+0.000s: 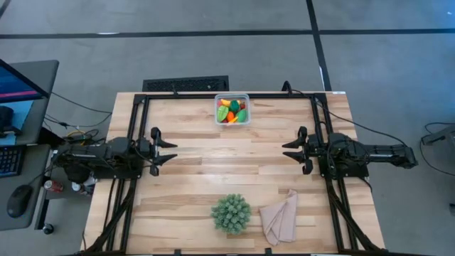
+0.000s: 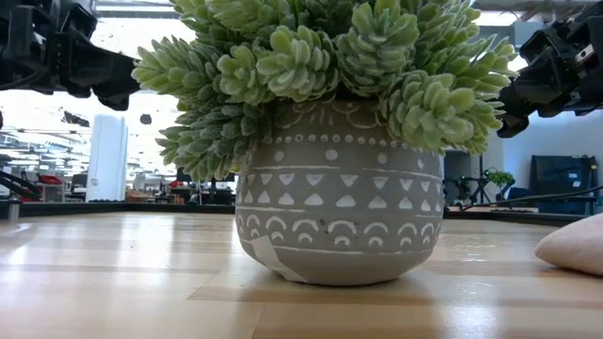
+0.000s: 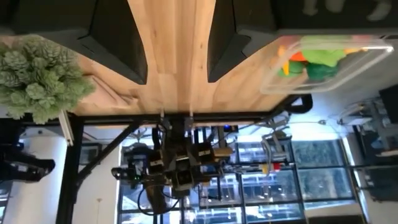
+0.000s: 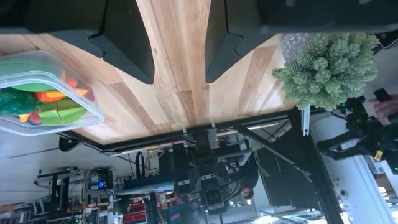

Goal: Pick and placing Produce into tupperware
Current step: Return to Home Position

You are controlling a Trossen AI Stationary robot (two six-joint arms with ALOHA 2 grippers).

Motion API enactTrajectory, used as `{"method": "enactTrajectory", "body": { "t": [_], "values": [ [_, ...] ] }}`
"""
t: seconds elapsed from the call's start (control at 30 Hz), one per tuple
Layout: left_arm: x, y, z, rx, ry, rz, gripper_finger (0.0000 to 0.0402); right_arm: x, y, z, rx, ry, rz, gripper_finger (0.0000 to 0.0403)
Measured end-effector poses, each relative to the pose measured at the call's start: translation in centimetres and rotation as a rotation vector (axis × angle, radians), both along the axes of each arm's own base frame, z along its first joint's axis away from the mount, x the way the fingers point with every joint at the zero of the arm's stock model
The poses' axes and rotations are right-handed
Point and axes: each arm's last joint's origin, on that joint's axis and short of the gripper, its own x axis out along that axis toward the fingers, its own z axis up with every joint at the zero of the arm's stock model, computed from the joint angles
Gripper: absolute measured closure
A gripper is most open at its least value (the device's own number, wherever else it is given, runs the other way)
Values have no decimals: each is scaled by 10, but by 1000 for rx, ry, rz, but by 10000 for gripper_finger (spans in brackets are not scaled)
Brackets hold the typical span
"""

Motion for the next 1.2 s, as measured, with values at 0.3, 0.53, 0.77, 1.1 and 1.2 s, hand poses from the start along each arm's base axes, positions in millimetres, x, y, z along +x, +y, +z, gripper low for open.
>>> {"method": "enactTrajectory", "body": {
  "t": [0.3, 0.53, 0.77, 1.1, 1.2],
  "values": [
    [0, 0, -1, -5, 7, -15, 241, 0, 0, 0, 0, 0, 0, 268],
    [0, 0, -1, -6, 9, -15, 241, 0, 0, 0, 0, 0, 0, 269],
    [0, 0, -1, -9, 11, -15, 241, 0, 0, 0, 0, 0, 0, 266],
    [0, 0, -1, -10, 11, -15, 241, 0, 0, 0, 0, 0, 0, 268],
    [0, 0, -1, -11, 11, -15, 241, 0, 0, 0, 0, 0, 0, 269]
  ]
}}
